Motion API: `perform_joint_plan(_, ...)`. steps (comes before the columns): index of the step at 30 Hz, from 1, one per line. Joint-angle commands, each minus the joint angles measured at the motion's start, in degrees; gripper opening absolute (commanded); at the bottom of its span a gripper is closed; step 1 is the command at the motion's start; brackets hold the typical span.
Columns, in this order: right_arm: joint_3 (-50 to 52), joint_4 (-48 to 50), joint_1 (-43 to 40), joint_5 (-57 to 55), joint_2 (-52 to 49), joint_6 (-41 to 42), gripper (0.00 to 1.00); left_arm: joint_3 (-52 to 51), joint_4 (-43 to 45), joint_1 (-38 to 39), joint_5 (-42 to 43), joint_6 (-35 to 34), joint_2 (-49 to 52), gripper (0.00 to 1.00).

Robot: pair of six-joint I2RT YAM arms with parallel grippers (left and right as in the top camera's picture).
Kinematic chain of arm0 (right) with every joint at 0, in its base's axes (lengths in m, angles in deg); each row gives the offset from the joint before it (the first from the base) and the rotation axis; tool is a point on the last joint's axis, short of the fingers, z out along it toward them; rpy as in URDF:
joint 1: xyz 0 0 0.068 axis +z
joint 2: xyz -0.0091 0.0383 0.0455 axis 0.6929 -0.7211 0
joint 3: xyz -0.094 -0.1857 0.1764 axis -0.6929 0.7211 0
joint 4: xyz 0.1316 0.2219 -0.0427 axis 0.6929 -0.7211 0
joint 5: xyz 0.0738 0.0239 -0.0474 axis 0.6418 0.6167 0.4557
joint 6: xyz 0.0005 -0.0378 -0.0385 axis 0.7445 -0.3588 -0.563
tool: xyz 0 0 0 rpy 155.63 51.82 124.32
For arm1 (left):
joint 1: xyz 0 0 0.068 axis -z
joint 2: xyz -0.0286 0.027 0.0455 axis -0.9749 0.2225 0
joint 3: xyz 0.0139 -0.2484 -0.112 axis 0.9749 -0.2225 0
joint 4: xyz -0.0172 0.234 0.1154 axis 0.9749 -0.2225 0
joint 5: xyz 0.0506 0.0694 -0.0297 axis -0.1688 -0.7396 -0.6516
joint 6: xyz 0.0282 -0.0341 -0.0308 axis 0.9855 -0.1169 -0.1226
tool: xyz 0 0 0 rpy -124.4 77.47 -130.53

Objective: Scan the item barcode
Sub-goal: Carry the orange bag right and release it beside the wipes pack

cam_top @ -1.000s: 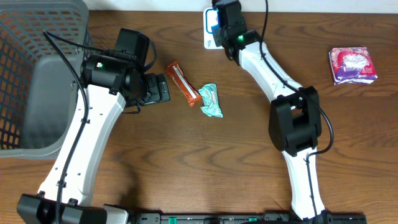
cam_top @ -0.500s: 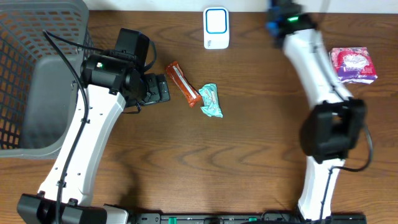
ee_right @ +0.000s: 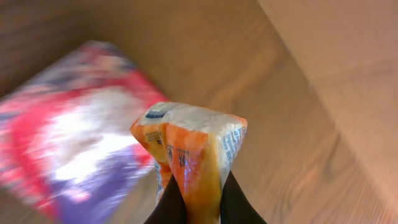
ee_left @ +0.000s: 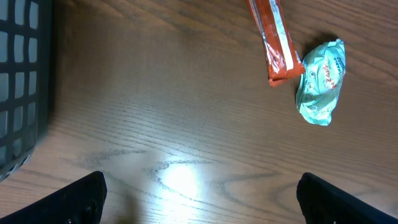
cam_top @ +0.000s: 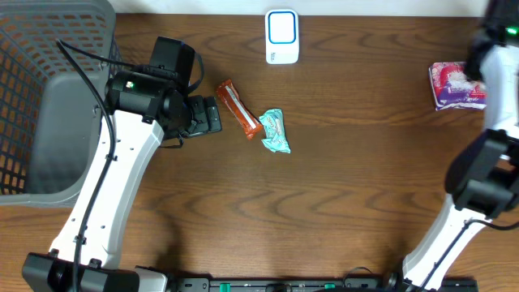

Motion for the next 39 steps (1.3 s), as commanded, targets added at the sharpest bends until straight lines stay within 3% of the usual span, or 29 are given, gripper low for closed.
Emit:
perform_joint_plan(1,0.7,-1.3,-5.4,5.7,0.0,13.4,0.03,-0.3,-0.2,0.0,-0.5,0.5,0.3,0.98)
perform_joint_plan(5,3.6,-1.2,-10.2,14.1,0.0,17.5,0.01,-0.3,-0.2,0.0,-0.5,0.5,0.3,0.98)
perform_joint_plan(10,10.6,0.6,-14.3,22.5,0.0,29.0,0.02,-0.3,-0.2,0.0,-0.5,0.5,0.3,0.98)
perform_joint_plan(14,16.6,6.4,-15.2,32.3,0.0,29.2,0.02,-0.3,-0.2,0.0,-0.5,0.5,0.3,0.98)
perform_joint_plan(17,19.9,10.7,-14.9,36.6,0.0,29.2,0.11,-0.3,-0.2,0.0,-0.5,0.5,0.3,0.98)
perform_joint_plan(19,21.6,13.5,-14.3,39.5,0.0,29.2,0.12,-0.3,-0.2,0.0,-0.5,0.5,0.3,0.98)
perform_joint_plan(21,22.3,14.8,-13.8,41.2,0.0,29.3,0.03,-0.3,-0.2,0.0,-0.5,0.5,0.3,0.98)
perform_joint_plan(24,22.2,14.7,-13.5,41.9,0.4,30.0,0.01,-0.3,-0.2,0.0,-0.5,0.5,0.3,0.98)
perform_joint_plan(29,21.7,14.4,-14.5,48.3,4.0,37.6,0.30,-0.3,-0.2,0.0,-0.5,0.5,0.3,0.98)
perform_joint_plan(31,21.5,14.4,-15.0,49.4,6.6,38.7,0.46,-0.3,-0.2,0.0,-0.5,0.5,0.3,0.98)
perform_joint_plan(32,21.5,14.4,-15.2,49.2,8.1,38.7,0.62,-0.3,-0.2,0.0,-0.5,0.5,0.3,0.98)
perform_joint_plan(34,21.5,14.4,-15.3,47.5,11.3,38.6,0.84,-0.3,-0.2,0.0,-0.5,0.5,0.3,0.98)
perform_joint_plan(39,21.5,14.9,-14.5,45.8,19.5,37.6,0.85,-0.3,-0.2,0.0,-0.5,0.5,0.3,0.98)
